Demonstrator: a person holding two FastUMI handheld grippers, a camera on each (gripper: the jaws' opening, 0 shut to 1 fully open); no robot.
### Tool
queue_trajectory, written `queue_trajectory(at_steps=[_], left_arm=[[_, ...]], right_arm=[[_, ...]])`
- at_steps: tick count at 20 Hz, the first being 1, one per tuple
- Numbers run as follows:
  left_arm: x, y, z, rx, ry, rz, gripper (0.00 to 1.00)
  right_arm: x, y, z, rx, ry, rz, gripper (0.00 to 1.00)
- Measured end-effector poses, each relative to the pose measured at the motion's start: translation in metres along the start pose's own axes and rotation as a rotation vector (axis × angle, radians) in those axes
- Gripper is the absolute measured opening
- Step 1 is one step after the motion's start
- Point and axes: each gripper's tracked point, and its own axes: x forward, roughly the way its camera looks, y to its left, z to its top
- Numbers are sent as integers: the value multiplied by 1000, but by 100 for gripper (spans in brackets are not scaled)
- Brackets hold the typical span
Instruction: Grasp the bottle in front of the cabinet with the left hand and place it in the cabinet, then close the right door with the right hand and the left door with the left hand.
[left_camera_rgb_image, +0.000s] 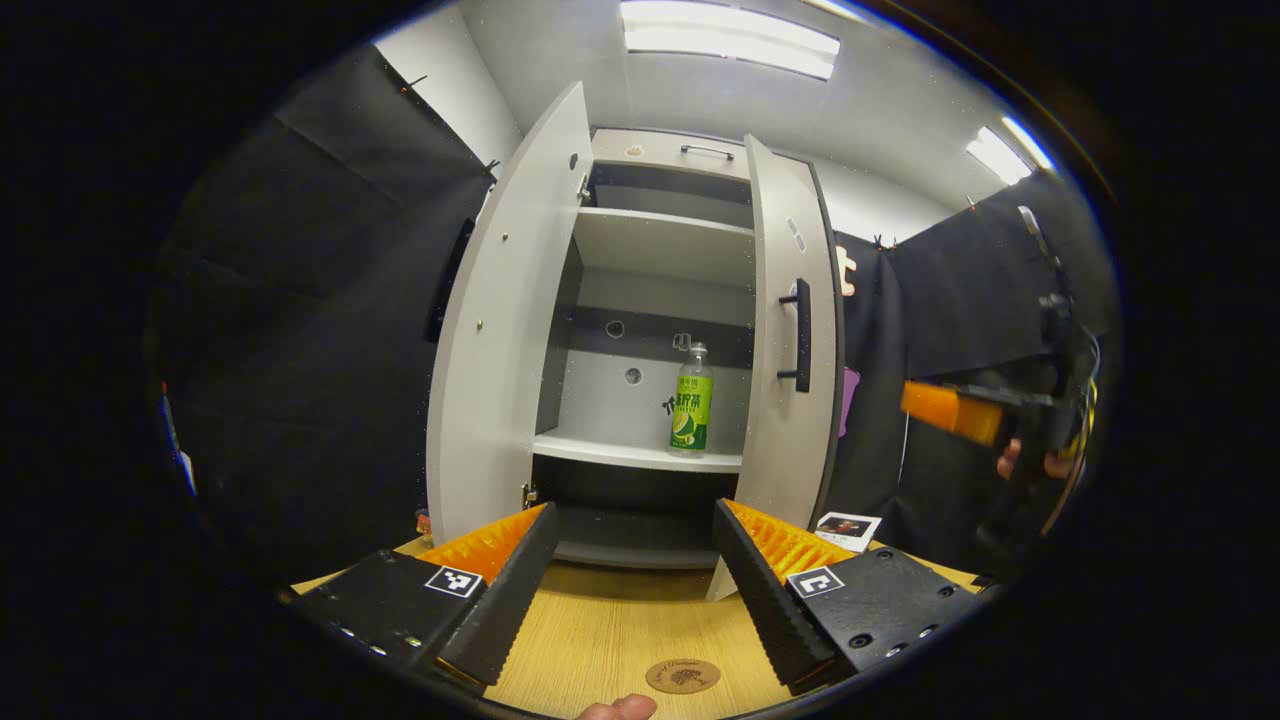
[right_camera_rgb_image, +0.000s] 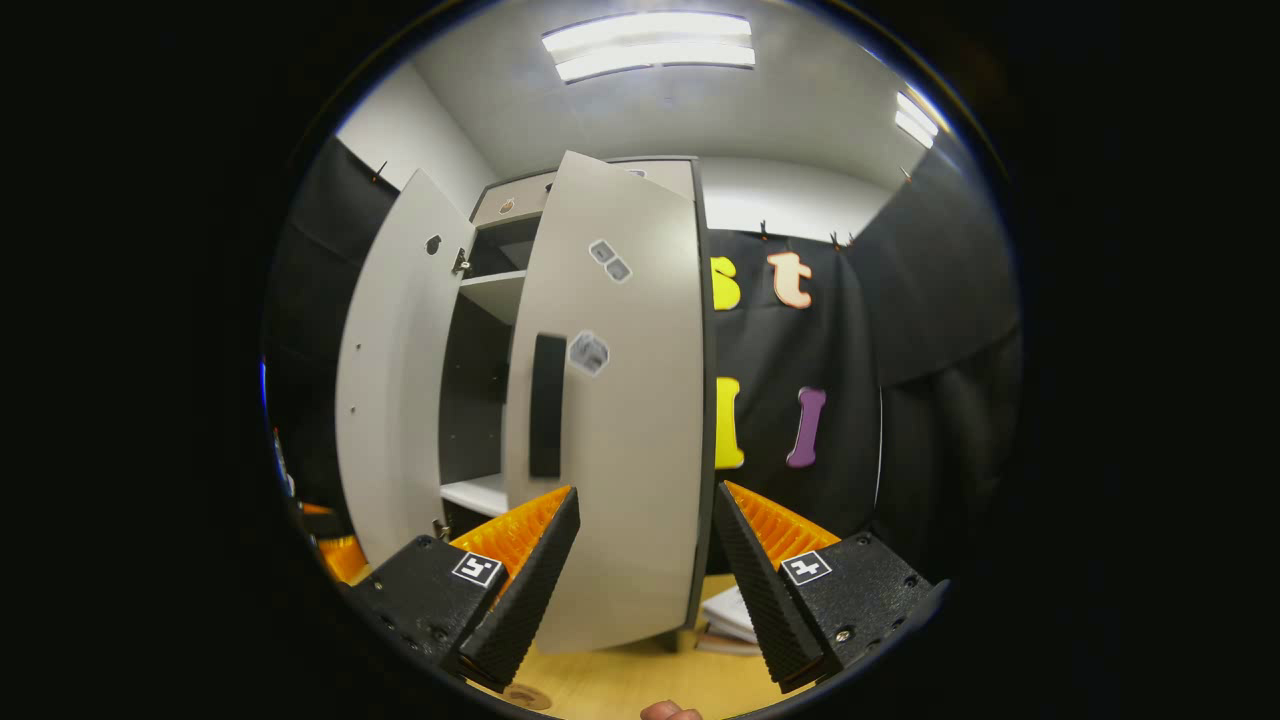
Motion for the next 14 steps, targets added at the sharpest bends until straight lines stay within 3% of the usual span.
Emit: queue_trajectory(at_steps=[1, 2, 3, 4, 7, 10, 11, 14], left_arm=[[2, 6, 8, -2, -11, 9, 90], [6, 16, 14, 1, -21, 21, 99], [7, 24, 22, 6, -36, 36, 95], [7, 35, 33, 11, -56, 56, 99], [12, 81, 81, -14, -135, 125, 99], [23, 163, 120, -17, -202, 282, 100], [25, 189, 128, 6, -205, 333, 95], [54, 234, 121, 53, -189, 449, 95]], right_arm=[[-13, 1, -21, 4, 23, -4, 83], [-24, 7, -40, 8, 48, 2, 83], [-31, 16, -58, 14, 85, 19, 83], [-39, 23, -74, 28, 132, 37, 83], [-49, 35, -101, 97, 228, 78, 84], [-47, 30, -104, 116, 247, 82, 84], [-47, 24, -109, 116, 260, 76, 84], [-47, 7, -112, 120, 278, 42, 84]])
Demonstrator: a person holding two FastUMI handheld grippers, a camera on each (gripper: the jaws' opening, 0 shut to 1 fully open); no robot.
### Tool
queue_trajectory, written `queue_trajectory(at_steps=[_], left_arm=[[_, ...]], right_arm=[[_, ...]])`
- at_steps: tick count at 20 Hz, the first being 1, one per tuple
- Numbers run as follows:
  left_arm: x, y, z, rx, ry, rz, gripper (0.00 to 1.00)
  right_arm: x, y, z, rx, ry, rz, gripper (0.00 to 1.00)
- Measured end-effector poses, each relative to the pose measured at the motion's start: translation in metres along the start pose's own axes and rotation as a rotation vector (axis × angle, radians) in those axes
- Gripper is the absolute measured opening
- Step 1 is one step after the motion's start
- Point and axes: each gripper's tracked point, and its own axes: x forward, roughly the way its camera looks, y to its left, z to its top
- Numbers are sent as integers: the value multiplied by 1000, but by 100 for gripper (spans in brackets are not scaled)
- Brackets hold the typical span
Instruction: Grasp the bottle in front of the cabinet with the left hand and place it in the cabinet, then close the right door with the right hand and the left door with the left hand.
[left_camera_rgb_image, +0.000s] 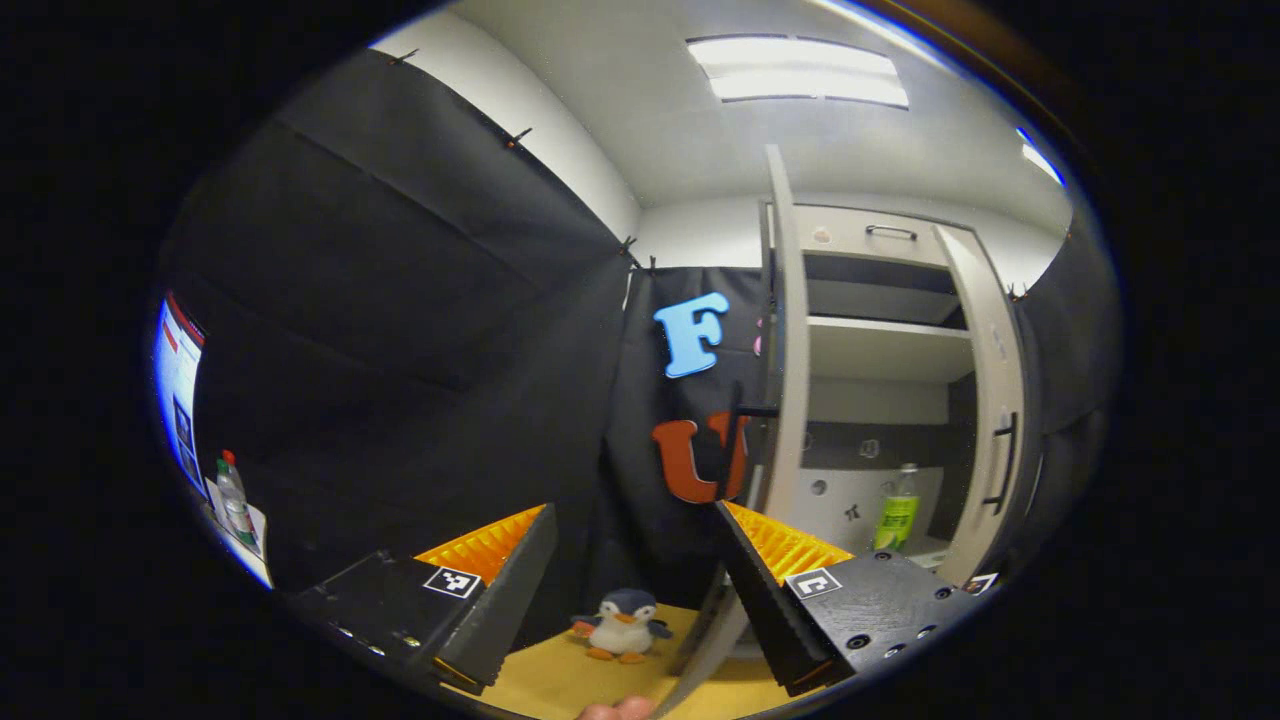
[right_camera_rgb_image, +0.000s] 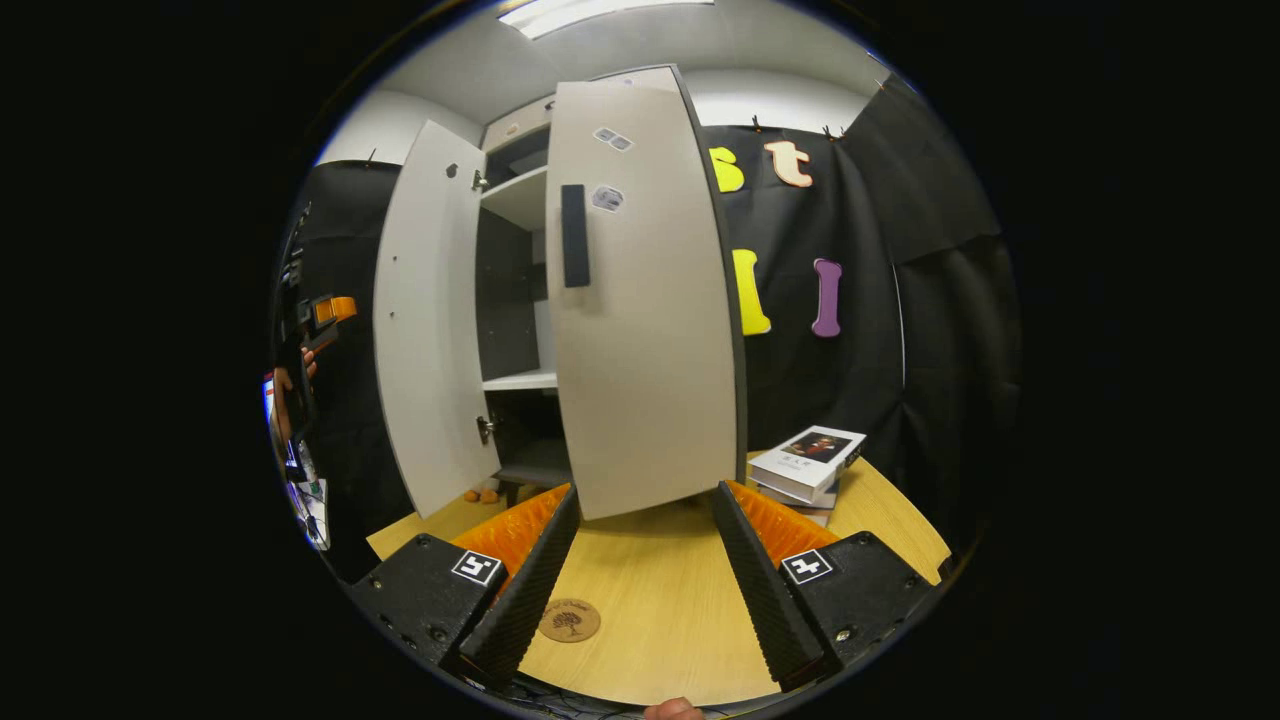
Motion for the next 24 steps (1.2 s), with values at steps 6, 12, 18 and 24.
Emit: queue_trajectory(at_steps=[6, 12, 18, 24], left_arm=[[26, 9, -20, -73, 34, 11, 94], [24, -17, -24, -158, 74, -13, 93], [3, -103, -30, -166, 117, -242, 92], [0, -160, -26, -172, 86, -370, 94]], right_arm=[[4, -19, 6, 28, -15, -49, 82], [12, -21, 16, 14, -32, -39, 82], [11, -22, 20, 19, -32, -48, 82], [-1, -40, 25, 33, -43, -115, 82]])
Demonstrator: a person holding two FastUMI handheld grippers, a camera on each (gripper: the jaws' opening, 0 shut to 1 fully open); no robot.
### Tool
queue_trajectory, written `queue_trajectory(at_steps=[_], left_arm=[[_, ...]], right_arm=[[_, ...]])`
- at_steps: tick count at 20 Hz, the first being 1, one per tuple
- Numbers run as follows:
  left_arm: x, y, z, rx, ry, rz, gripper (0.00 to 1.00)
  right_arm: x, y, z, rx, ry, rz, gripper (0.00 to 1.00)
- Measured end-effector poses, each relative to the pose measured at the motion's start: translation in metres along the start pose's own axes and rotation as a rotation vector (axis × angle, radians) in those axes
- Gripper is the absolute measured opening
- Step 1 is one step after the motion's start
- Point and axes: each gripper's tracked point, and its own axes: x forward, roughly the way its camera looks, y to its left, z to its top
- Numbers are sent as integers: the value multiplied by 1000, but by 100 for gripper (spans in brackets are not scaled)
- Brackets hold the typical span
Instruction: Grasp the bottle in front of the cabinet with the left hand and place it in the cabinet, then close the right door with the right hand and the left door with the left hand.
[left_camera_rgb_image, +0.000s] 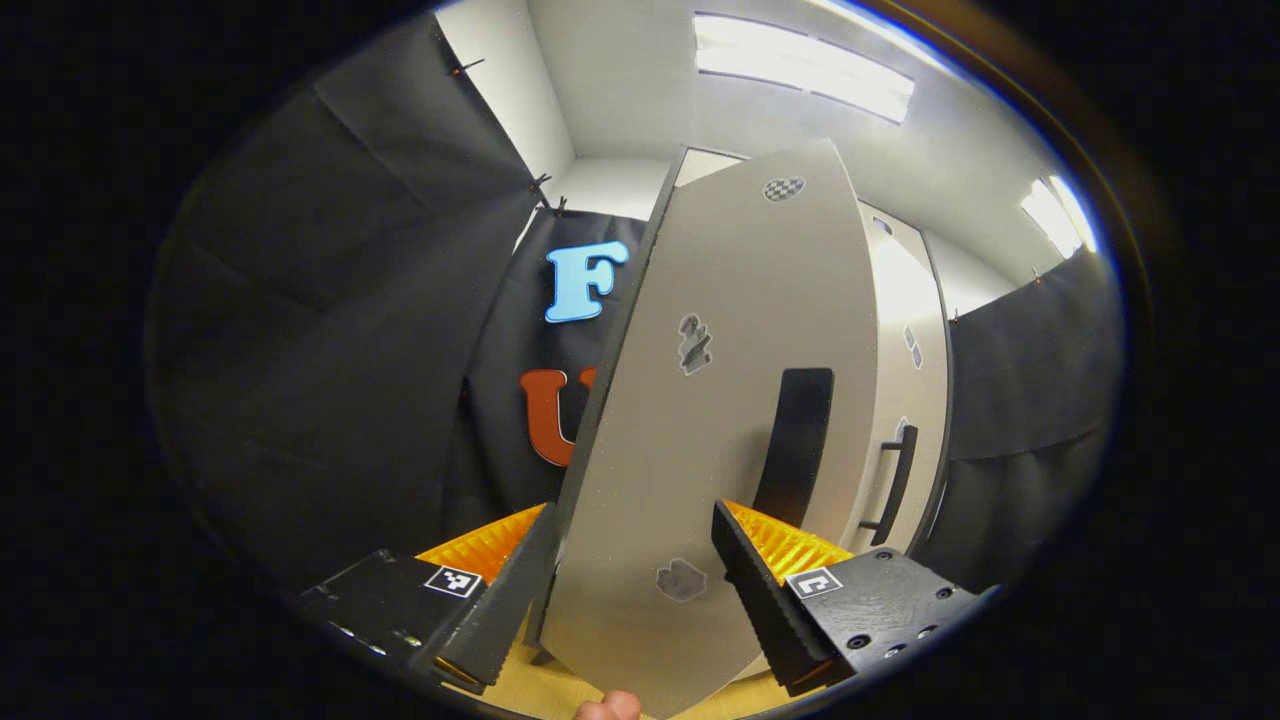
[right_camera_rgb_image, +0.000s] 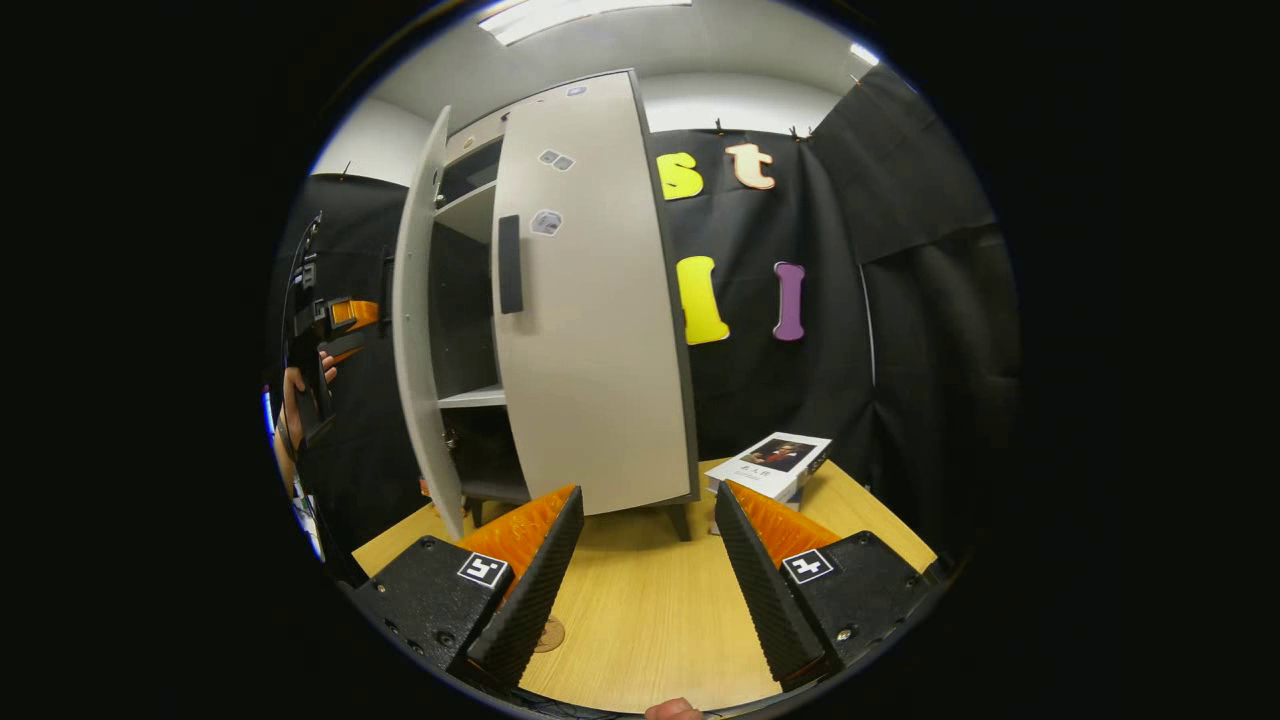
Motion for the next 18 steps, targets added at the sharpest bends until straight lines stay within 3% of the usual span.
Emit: queue_trajectory(at_steps=[8, 13, 15, 16, 17, 18], left_arm=[[-39, -17, -15, 54, -4, 16, 95], [-88, -63, -59, 71, 21, -58, 99], [-105, -73, -78, 77, 34, -61, 99], [-112, -77, -86, 88, 36, -61, 95], [-119, -81, -95, 103, 45, -59, 99], [-125, -84, -103, 124, 56, -57, 94]], right_arm=[[-2, -4, 0, 20, 3, -12, 82], [-1, -1, -5, 38, 12, 16, 82], [3, 7, -13, 50, 25, 40, 82], [3, 11, -18, 58, 40, 49, 82], [1, 13, -23, 65, 58, 55, 82], [-1, 16, -25, 70, 71, 61, 82]])
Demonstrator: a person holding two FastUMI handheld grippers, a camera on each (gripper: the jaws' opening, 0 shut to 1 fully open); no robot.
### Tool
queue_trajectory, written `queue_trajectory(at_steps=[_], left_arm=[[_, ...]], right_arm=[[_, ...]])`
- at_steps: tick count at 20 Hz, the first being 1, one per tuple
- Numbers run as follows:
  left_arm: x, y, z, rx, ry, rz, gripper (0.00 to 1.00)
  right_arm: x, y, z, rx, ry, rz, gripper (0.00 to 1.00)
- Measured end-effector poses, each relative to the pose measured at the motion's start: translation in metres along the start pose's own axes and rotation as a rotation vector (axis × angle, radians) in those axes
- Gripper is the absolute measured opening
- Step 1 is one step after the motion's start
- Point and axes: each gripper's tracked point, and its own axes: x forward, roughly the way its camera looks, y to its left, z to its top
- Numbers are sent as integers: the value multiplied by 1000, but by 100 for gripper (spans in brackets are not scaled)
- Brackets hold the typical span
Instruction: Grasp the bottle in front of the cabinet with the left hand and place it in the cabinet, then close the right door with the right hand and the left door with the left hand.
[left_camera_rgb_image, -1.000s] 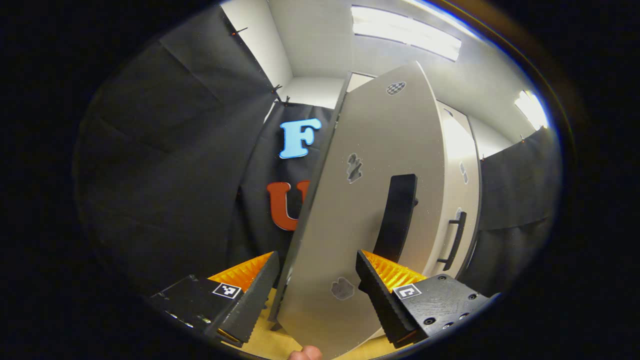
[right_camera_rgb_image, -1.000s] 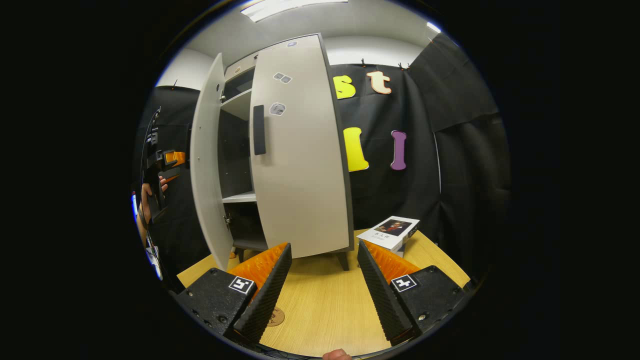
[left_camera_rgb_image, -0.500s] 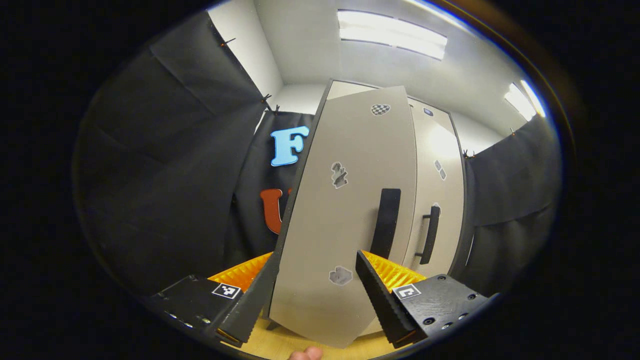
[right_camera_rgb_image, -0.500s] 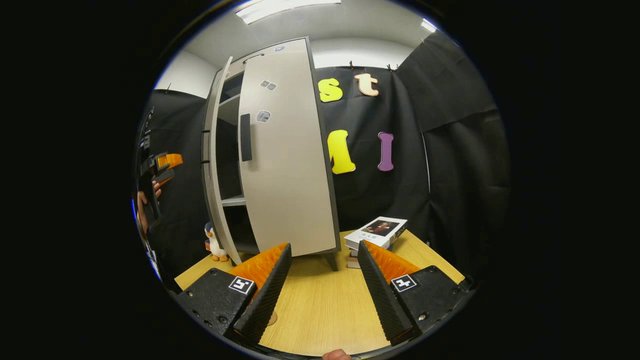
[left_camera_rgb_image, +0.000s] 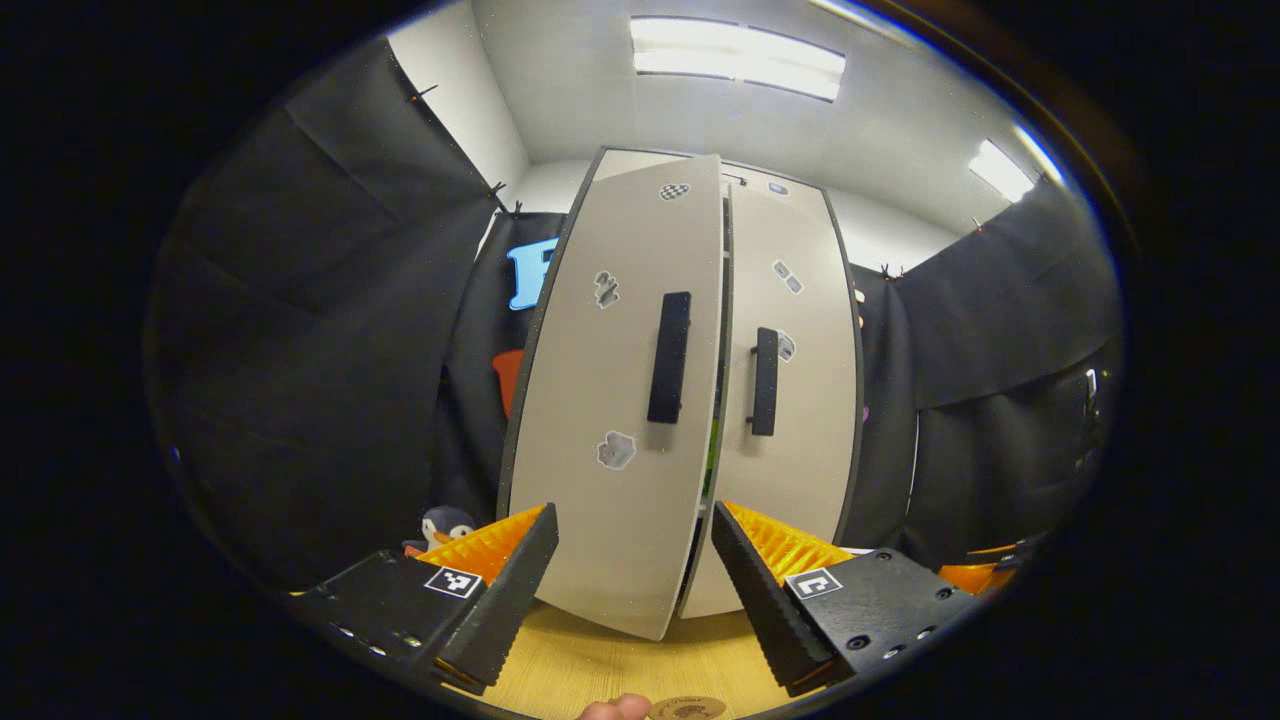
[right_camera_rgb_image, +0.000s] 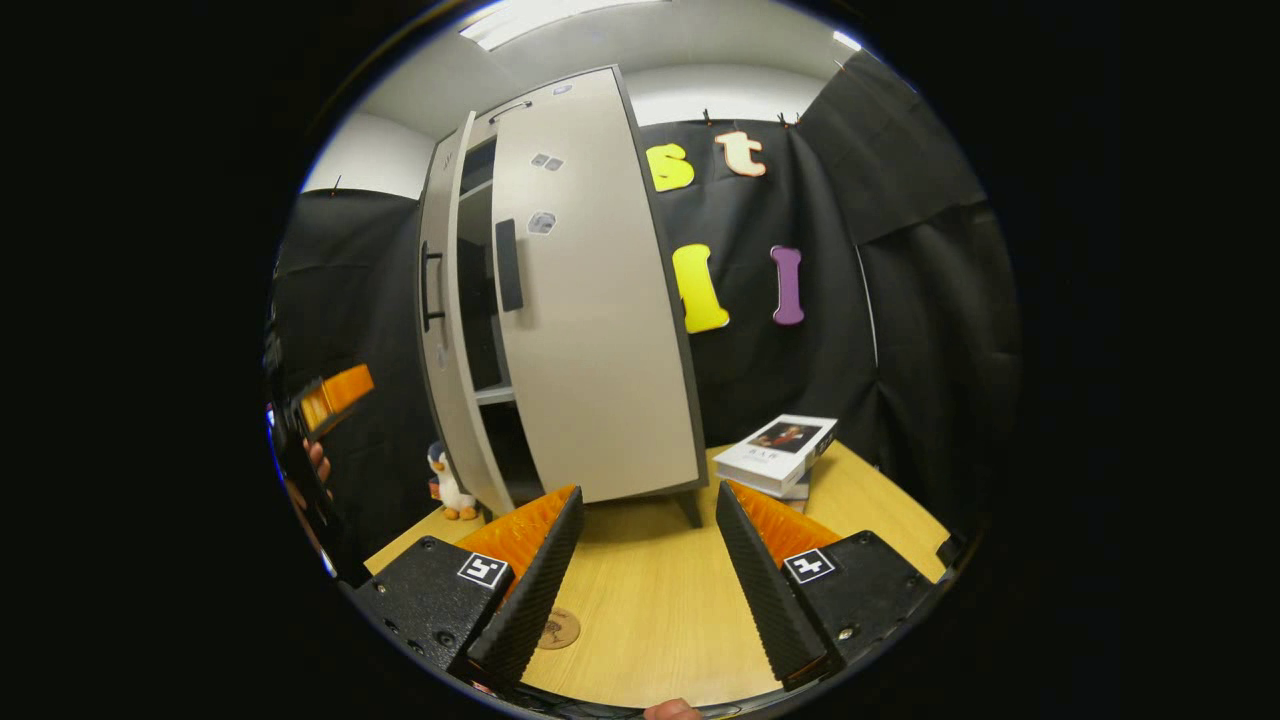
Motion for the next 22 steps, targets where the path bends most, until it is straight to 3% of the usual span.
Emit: queue_trajectory(at_steps=[2, 3, 5, 6, 7, 8, 9, 11, 12, 14, 15, 16, 19, 20, 21, 22], left_arm=[[-10, -7, -12, 40, 23, 4, 94], [-14, -12, -16, 50, 29, -2, 99], [-19, -19, -19, 38, 38, -18, 94], [-20, -23, -20, 27, 46, -27, 99], [-21, -25, -21, 18, 51, -32, 95], [-21, -24, -19, 15, 47, -31, 99], [-22, -20, -17, 17, 38, -23, 94], [-22, -18, -16, 16, 30, -19, 94], [-22, -17, -17, 15, 34, -19, 99], [-22, -17, -19, 10, 41, -19, 94], [-22, -16, -19, 8, 41, -19, 99], [-21, -17, -18, 5, 39, -18, 94], [-18, -21, -20, -2, 42, -37, 94], [-17, -22, -20, -2, 41, -41, 99], [-14, -24, -19, -2, 41, -45, 94], [-13, -25, -18, -3, 40, -51, 99]], right_arm=[[0, 2, -2, 4, 12, 3, 83], [0, 4, -3, 2, 13, 4, 83], [3, 7, -2, -8, 20, 12, 83], [3, 9, 0, -13, 20, 18, 83], [4, 13, 3, -15, 15, 26, 83], [3, 15, 7, -16, 7, 32, 83], [2, 18, 9, -18, -1, 37, 83], [1, 23, 11, -31, -5, 48, 83], [1, 25, 11, -40, -4, 51, 83], [-1, 27, 11, -53, -7, 54, 83], [-2, 28, 10, -56, -7, 54, 83], [-2, 27, 10, -58, -7, 52, 83], [-3, 23, 13, -60, -14, 38, 83], [-4, 22, 16, -58, -20, 33, 83], [-4, 20, 18, -54, -26, 29, 83], [-3, 20, 21, -48, -34, 27, 83]])
